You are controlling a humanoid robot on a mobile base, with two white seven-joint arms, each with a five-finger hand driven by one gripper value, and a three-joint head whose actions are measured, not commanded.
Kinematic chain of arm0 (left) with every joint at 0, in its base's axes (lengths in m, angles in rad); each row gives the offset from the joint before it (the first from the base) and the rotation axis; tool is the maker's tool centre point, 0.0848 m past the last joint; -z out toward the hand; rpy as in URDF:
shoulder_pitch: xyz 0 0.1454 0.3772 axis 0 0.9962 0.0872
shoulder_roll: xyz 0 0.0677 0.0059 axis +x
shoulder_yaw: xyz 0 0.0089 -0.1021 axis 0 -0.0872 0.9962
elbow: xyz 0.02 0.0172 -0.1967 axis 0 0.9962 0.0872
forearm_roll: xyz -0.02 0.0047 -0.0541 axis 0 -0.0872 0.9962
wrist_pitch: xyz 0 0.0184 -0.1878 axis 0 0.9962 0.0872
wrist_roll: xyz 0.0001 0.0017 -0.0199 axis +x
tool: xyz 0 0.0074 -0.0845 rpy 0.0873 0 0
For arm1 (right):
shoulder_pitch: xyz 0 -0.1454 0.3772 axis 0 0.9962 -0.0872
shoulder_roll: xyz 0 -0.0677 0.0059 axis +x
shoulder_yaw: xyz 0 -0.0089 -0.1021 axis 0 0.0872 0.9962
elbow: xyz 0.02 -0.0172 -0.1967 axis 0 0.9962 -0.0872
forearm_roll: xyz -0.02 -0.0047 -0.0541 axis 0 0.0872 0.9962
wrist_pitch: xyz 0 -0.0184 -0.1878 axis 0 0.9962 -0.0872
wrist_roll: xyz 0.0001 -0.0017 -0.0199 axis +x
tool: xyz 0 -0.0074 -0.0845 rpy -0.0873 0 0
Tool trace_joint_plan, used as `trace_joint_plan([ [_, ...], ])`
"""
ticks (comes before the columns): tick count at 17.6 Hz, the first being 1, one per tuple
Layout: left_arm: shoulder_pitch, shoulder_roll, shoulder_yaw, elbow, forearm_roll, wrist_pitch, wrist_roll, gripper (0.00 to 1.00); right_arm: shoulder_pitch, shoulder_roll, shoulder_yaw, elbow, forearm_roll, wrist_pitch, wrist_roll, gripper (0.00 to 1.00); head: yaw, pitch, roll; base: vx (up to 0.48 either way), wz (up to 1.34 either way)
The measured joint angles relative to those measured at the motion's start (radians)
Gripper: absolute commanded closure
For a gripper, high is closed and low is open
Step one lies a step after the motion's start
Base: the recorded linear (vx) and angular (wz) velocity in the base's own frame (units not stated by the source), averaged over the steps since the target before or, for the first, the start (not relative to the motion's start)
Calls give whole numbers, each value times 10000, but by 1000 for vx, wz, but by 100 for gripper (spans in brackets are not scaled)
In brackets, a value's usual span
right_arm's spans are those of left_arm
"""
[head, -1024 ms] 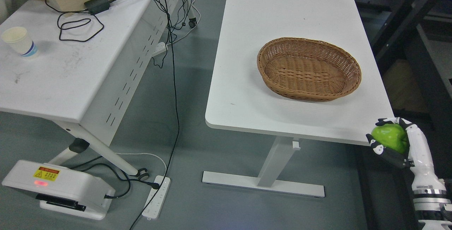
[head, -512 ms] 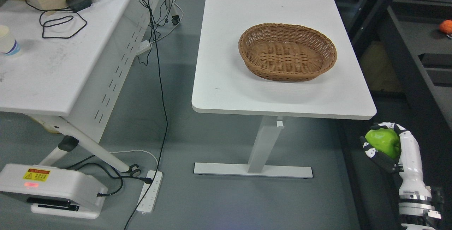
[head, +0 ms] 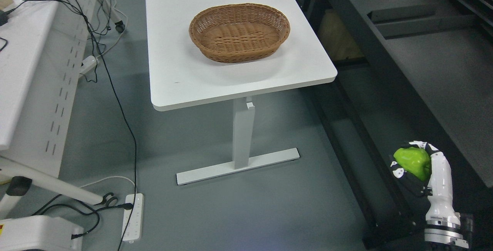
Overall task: Place green apple on left shelf middle layer
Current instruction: 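Carry the green apple in the right hand toward the dark shelf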
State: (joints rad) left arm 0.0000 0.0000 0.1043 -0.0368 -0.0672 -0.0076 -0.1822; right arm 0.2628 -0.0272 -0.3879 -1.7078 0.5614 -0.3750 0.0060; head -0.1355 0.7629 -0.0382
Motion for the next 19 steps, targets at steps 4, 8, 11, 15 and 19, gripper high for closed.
trace_joint_plan([
  [4,0,0,0,0,0,0,0,0,480,93,465,1,-16,-502,-102,100,0,0,0,-169,-686],
  [8,0,0,0,0,0,1,0,0,838,154,865,3,-32,-776,-139,100,0,0,0,-160,-736],
  [11,0,0,0,0,0,1,0,0,924,189,964,3,-61,-807,-176,100,0,0,0,-138,-751],
  [15,0,0,-1,0,-1,1,0,0,663,215,660,-21,-295,-623,-214,100,0,0,0,-109,-744],
  [19,0,0,-2,0,-1,2,0,0,47,121,58,-44,-414,202,-37,100,0,-3,0,-92,-789],
])
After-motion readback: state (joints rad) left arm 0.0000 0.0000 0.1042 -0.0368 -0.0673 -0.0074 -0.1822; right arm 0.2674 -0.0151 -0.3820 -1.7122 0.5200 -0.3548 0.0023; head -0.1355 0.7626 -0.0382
